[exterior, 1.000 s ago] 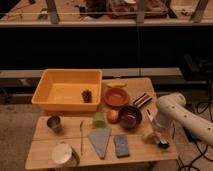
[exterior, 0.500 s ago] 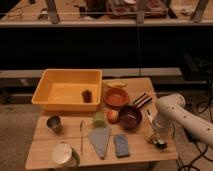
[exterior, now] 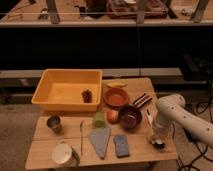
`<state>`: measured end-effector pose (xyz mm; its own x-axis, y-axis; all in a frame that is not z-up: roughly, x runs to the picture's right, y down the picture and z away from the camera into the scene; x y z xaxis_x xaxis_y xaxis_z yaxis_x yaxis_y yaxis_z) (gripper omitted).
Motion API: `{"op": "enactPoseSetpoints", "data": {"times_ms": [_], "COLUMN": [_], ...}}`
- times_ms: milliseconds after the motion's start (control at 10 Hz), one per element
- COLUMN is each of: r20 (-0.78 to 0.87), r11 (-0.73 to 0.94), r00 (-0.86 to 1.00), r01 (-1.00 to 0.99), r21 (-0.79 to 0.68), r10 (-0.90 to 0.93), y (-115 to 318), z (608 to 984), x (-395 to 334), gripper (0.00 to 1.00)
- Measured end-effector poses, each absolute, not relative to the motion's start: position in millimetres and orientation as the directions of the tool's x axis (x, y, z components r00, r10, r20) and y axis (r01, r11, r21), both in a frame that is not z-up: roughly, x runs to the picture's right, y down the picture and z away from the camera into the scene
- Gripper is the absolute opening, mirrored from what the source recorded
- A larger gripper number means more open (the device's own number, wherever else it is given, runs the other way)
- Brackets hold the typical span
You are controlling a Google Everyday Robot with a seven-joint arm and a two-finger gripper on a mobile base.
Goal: Place brush in purple bowl
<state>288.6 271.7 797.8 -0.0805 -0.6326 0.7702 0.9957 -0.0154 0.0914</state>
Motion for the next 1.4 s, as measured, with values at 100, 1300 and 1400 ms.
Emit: {"op": "enactPoseSetpoints", "data": {"times_ms": [100,1300,1400], "r20": [0.771,0.773,0.772], "r11": [-0.015,-0.005,-0.003], "r00": [-0.079,-0.062,-0.058], "r01": [0.996,0.997,0.997], "r21": [0.09,0.075,0.072], "r10": [-0.632,-0.631,-0.633], "y": [271.8,272.8,271.5], "z": [798.1,799.4,797.8], "x": [288.9,291.5,293.2], "gripper": [0.56,0.14,0.14]}}
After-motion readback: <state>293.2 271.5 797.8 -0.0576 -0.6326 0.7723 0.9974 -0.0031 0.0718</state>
